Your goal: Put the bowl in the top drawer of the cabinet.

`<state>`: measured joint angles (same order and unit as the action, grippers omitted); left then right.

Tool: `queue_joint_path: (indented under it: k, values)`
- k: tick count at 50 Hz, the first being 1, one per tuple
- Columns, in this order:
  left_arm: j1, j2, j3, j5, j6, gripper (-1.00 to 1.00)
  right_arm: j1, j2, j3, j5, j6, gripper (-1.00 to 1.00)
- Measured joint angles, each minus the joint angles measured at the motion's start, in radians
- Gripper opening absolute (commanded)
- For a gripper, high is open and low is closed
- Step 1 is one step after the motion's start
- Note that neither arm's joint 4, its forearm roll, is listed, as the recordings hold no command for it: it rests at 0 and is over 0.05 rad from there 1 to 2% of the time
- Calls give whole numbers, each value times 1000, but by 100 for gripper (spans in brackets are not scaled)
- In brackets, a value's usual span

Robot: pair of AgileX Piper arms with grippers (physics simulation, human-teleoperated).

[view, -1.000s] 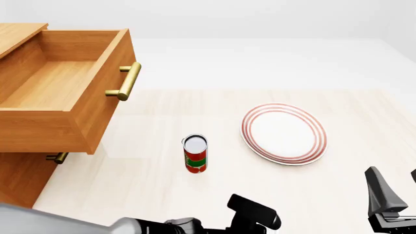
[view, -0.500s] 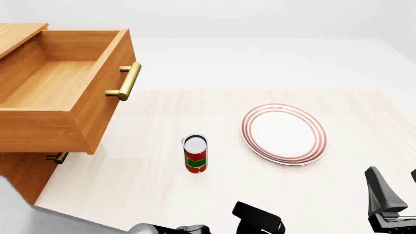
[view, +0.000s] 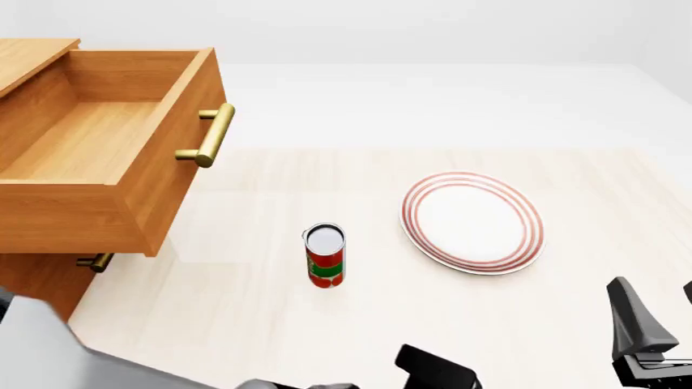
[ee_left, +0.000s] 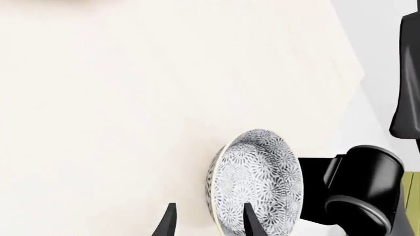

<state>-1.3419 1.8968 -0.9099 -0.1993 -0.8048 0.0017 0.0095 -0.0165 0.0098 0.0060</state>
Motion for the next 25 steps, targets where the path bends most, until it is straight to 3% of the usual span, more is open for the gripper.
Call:
queue_joint_path:
  k: [25]
  values:
    - [-14, 38, -17, -13, -19, 100, 0, 0, 0, 0, 0, 100]
